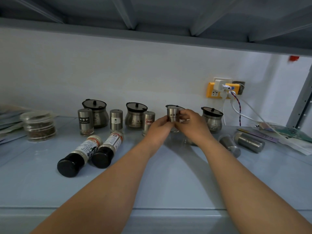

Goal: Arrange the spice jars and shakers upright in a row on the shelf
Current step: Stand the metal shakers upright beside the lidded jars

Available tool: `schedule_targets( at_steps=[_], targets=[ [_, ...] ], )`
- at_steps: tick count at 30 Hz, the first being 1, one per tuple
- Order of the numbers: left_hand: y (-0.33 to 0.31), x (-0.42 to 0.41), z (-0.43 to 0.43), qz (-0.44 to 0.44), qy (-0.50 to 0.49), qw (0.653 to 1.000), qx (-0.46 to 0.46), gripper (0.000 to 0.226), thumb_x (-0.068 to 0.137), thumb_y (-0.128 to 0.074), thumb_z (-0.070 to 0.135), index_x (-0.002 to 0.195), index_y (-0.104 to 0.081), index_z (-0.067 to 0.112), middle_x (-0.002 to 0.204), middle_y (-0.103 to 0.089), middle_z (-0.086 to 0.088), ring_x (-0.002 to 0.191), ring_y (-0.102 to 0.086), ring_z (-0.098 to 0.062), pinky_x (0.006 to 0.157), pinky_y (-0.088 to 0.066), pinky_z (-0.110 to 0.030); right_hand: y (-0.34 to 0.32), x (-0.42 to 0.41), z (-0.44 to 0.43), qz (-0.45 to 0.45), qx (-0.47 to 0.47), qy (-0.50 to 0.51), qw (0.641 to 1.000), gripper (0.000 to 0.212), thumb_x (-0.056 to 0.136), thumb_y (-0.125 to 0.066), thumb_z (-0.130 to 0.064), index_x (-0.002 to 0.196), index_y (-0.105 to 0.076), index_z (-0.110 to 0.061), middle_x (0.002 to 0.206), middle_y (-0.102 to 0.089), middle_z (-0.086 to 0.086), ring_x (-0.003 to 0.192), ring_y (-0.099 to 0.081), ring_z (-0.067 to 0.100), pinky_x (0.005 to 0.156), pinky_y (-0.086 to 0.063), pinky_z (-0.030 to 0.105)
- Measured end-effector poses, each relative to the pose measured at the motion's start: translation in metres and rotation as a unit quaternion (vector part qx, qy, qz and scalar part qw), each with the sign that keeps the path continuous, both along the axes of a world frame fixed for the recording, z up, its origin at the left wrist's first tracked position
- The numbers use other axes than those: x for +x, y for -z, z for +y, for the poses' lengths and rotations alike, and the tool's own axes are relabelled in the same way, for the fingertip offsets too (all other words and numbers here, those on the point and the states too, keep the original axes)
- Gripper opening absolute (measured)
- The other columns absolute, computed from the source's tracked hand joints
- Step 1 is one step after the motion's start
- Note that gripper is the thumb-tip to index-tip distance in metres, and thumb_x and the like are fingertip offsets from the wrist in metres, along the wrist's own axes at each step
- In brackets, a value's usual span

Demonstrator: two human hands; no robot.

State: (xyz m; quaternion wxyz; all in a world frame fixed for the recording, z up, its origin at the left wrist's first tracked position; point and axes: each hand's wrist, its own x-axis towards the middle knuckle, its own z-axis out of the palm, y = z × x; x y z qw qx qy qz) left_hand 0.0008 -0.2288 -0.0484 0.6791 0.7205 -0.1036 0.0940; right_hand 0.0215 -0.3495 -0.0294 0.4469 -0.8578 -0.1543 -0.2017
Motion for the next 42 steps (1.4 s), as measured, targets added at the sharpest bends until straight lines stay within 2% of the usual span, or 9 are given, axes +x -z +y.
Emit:
schedule_targets(
  at_steps=[3,7,13,19,23,26,30,37,42],
  targets=[
    [0.002,0.002,0.001,0.012,0.002,1.000,0.003,0.029,0.092,-0.043,0.011,0.107,-0.064,0.025,0.112,-0.064,0.000,0.109,-0.056,-0.013,0.095,-0.039,-0.023,0.002,0.003,0.001,0.007,-0.053,-0.004,0.999,0.030,0.080,-0.066,-0.018,0.110,-0.065,-0.014,0.103,-0.070,0.004,0.095,-0.066,0.019,0.086,-0.052,0.032],
    [0.002,0.001,-0.001,0.005,0.020,1.000,0.009,0.030,0.093,-0.043,0.011,0.106,-0.058,0.033,0.104,-0.061,0.007,0.103,-0.054,-0.008,0.094,-0.038,-0.022,0.005,0.005,-0.002,0.001,-0.055,0.001,0.998,0.041,0.081,-0.065,-0.017,0.120,-0.055,-0.020,0.104,-0.069,0.008,0.096,-0.065,0.023,0.087,-0.052,0.040],
    [0.005,0.006,-0.003,0.011,0.021,0.998,0.052,0.039,0.094,-0.041,0.015,0.127,-0.054,0.031,0.112,-0.059,0.004,0.109,-0.053,-0.011,0.101,-0.040,-0.027,0.009,0.007,-0.005,0.008,-0.076,0.007,0.997,0.046,0.084,-0.064,-0.020,0.124,-0.043,-0.023,0.107,-0.067,0.011,0.098,-0.063,0.029,0.084,-0.052,0.044],
    [0.007,0.007,-0.003,0.017,0.008,0.998,0.064,0.037,0.095,-0.040,0.013,0.126,-0.056,0.024,0.113,-0.058,0.002,0.106,-0.052,-0.012,0.099,-0.039,-0.028,0.009,0.009,-0.005,0.008,-0.101,0.026,0.994,0.035,0.084,-0.064,-0.024,0.113,-0.044,-0.023,0.102,-0.066,0.010,0.093,-0.063,0.029,0.081,-0.053,0.045],
    [0.009,0.008,-0.002,0.023,-0.002,0.996,0.087,0.028,0.096,-0.041,0.016,0.116,-0.060,0.018,0.108,-0.059,0.001,0.103,-0.054,-0.014,0.099,-0.042,-0.031,0.011,0.010,-0.005,-0.004,-0.102,0.030,0.994,0.033,0.083,-0.064,-0.023,0.110,-0.045,-0.023,0.102,-0.066,0.007,0.095,-0.063,0.029,0.084,-0.052,0.046],
    [0.012,0.008,-0.001,0.017,-0.015,0.994,0.107,0.027,0.095,-0.042,0.017,0.111,-0.064,0.013,0.106,-0.063,-0.002,0.101,-0.056,-0.015,0.092,-0.043,-0.029,0.011,0.011,-0.007,0.001,-0.091,0.033,0.995,0.033,0.082,-0.065,-0.022,0.110,-0.047,-0.024,0.101,-0.066,0.007,0.095,-0.063,0.029,0.084,-0.051,0.046],
    [0.013,0.009,-0.001,0.004,-0.038,0.986,0.162,0.032,0.094,-0.043,0.021,0.118,-0.063,0.013,0.119,-0.063,-0.003,0.111,-0.056,-0.018,0.095,-0.043,-0.030,0.010,0.013,-0.009,0.013,-0.073,0.038,0.996,0.032,0.083,-0.064,-0.021,0.111,-0.049,-0.022,0.098,-0.068,0.006,0.094,-0.063,0.027,0.085,-0.052,0.045],
    [0.012,0.008,-0.001,0.009,-0.028,0.977,0.212,0.036,0.096,-0.040,0.019,0.130,-0.053,0.019,0.110,-0.055,0.004,0.102,-0.048,-0.010,0.072,-0.038,-0.018,0.012,0.016,-0.011,0.018,-0.077,0.043,0.996,0.033,0.084,-0.062,-0.015,0.114,-0.050,-0.021,0.100,-0.068,0.009,0.095,-0.063,0.028,0.085,-0.052,0.046],
    [0.011,0.007,-0.001,0.011,-0.020,0.968,0.249,0.036,0.097,-0.039,0.023,0.130,-0.053,0.021,0.127,-0.059,-0.005,0.102,-0.048,-0.011,0.083,-0.034,-0.021,0.013,0.018,-0.010,0.014,-0.080,0.039,0.996,0.035,0.084,-0.060,-0.013,0.116,-0.049,-0.022,0.106,-0.067,0.009,0.099,-0.063,0.028,0.087,-0.052,0.045]
  ],
)
